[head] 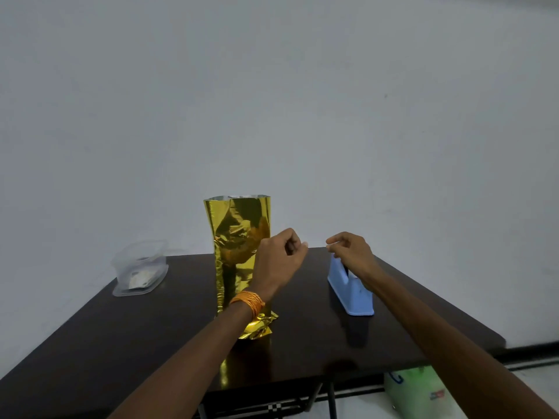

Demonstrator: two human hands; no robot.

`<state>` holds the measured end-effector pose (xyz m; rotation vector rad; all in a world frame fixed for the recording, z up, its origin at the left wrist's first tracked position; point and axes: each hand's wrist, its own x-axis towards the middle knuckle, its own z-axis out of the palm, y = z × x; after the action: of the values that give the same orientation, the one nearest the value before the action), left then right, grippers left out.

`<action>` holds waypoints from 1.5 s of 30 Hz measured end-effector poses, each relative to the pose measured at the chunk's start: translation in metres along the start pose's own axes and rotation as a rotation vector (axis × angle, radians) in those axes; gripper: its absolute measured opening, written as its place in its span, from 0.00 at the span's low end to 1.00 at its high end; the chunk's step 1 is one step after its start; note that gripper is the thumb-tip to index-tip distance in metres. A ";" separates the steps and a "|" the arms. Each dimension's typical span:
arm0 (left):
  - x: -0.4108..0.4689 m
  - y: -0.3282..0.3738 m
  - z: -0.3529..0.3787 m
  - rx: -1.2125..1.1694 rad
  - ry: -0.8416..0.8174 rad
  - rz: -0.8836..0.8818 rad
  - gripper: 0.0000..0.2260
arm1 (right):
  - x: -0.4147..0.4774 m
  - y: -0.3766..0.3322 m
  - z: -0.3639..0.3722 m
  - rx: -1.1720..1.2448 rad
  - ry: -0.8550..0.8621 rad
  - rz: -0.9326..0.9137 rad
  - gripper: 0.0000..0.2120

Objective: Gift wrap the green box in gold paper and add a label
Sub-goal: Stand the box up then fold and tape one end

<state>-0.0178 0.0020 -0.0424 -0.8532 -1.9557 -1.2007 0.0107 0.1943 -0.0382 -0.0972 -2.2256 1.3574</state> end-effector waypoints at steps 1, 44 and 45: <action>0.001 0.001 0.012 -0.012 -0.032 -0.025 0.09 | 0.000 0.005 -0.008 -0.040 0.037 0.008 0.04; -0.016 -0.020 0.147 0.008 -0.562 -0.304 0.15 | -0.027 0.065 -0.037 0.190 0.184 0.479 0.08; -0.016 -0.019 0.148 0.006 -0.561 -0.307 0.16 | -0.029 0.066 -0.035 0.173 0.185 0.467 0.08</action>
<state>-0.0554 0.1273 -0.1151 -0.9894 -2.6172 -1.2103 0.0384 0.2462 -0.0931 -0.6871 -1.9919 1.6964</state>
